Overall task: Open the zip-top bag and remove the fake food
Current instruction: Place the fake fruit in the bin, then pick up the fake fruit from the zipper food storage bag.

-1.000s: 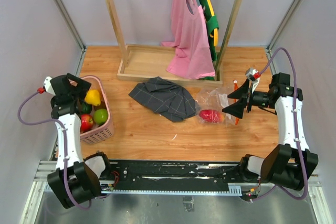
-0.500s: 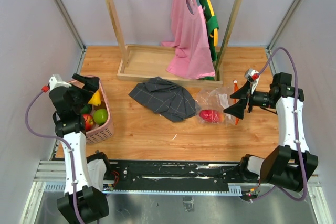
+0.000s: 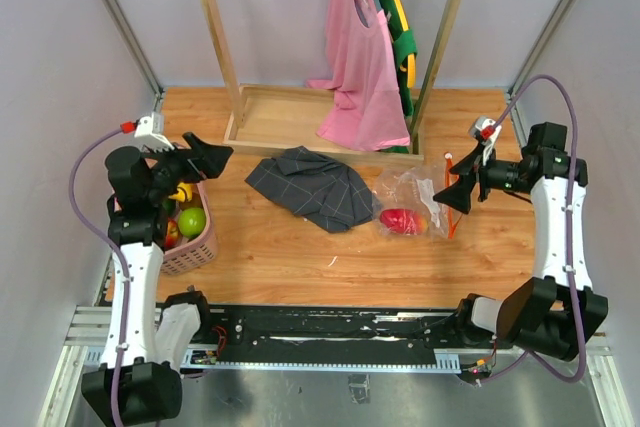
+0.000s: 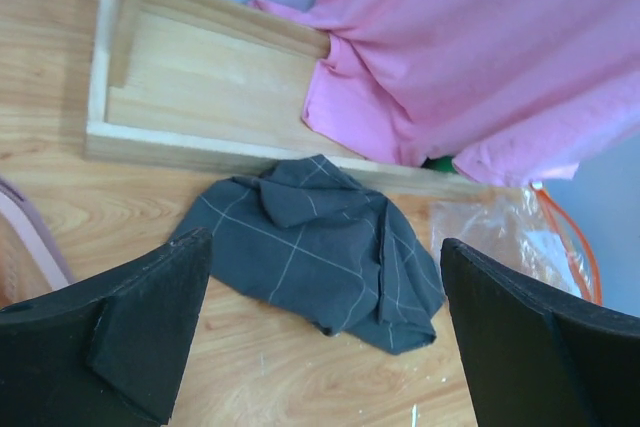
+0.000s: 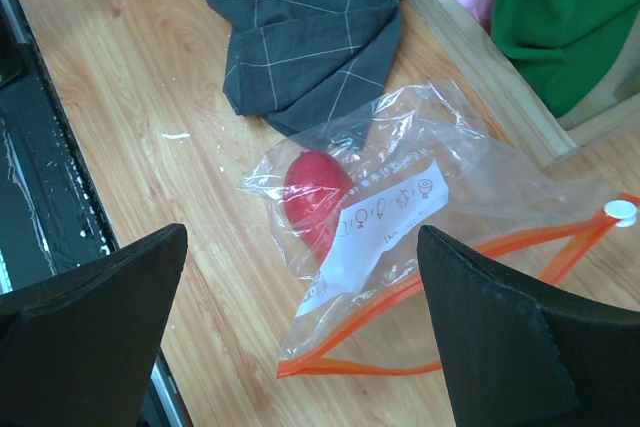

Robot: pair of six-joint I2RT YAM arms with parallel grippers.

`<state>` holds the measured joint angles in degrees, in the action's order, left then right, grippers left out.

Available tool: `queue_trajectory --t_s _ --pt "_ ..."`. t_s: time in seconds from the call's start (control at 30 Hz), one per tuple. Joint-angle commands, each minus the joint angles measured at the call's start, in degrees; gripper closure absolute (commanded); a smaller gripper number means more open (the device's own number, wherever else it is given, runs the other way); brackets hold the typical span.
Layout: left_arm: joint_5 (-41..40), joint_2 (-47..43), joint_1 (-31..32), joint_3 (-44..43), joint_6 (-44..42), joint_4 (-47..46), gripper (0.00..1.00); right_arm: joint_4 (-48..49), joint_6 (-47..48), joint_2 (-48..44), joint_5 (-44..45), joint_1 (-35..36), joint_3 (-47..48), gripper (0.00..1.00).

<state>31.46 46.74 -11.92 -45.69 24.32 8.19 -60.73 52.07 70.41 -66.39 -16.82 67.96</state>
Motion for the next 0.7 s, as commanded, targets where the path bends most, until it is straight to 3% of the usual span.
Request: queue_trajectory --t_s 0.0,0.17,0.27,0.33,0.4,0.53,0.67 --pt "1.5 0.4 4.0 -1.5 -5.9 3.1 0.01 3.6 -4.8 -0.3 2.3 -0.8 2.8 0.02" --pt "-9.6 0.0 20.8 -4.5 -12.7 5.0 0.01 9.5 -10.0 -3.3 6.3 -0.8 2.8 0.02" --pt "-9.9 -0.2 26.3 -4.2 -12.1 2.7 0.01 17.0 -18.3 -6.0 10.4 -0.8 0.9 0.02" --pt "-9.0 -0.3 28.8 -3.2 -11.1 0.5 0.01 27.2 -29.1 -7.5 15.0 -0.8 -2.5 0.02" --pt "-2.8 -1.0 29.1 0.8 -6.5 -6.7 0.01 31.7 -35.5 -7.6 16.2 -0.9 -5.7 0.02" --pt "5.7 -1.7 29.3 9.4 6.5 -23.8 0.01 24.5 -24.4 -4.4 4.5 -0.8 -4.1 0.01" --pt "1.6 -2.7 32.9 11.0 7.3 -22.8 0.04 20.3 -15.8 -4.1 7.9 -0.8 -4.3 0.02"
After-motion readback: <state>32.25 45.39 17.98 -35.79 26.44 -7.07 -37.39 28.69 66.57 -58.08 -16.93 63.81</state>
